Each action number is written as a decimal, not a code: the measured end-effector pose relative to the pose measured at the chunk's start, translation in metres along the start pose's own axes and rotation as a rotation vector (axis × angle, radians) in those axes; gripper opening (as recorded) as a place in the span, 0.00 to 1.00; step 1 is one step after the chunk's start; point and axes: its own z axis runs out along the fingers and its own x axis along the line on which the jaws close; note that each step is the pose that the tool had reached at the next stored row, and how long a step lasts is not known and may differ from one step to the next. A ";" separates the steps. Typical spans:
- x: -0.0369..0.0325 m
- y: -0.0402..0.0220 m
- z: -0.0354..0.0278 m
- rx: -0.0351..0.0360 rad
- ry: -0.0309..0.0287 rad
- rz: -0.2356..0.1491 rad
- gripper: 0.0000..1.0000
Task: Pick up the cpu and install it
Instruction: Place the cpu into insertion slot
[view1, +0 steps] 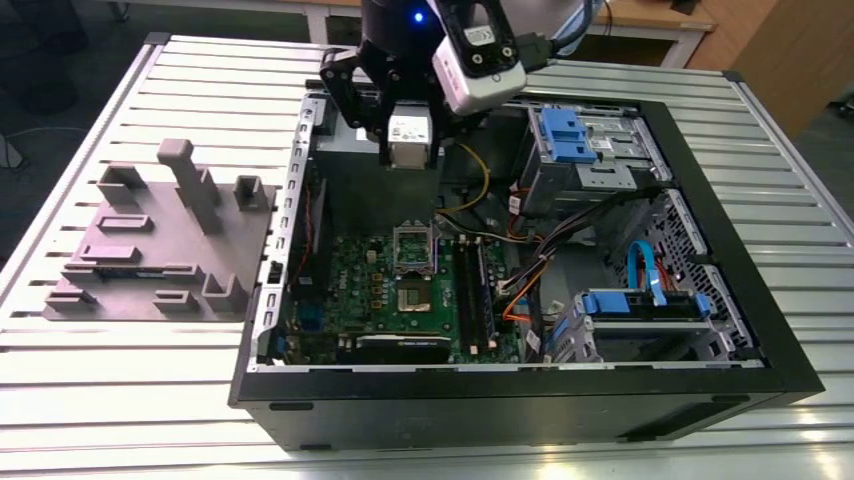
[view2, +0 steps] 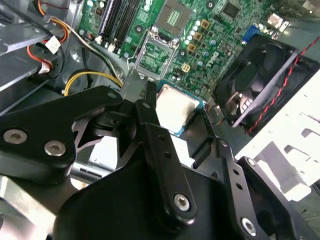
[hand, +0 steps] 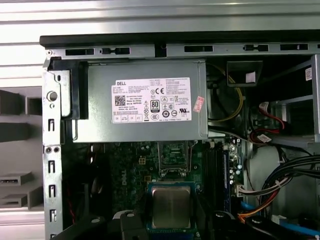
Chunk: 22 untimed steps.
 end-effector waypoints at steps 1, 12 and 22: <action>0.0001 -0.0003 0.0014 0.0001 0.0001 0.000 0.47; 0.0000 -0.0005 0.0031 0.0007 0.0000 0.000 0.47; 0.0000 -0.0020 0.0116 0.0007 0.0000 0.000 0.47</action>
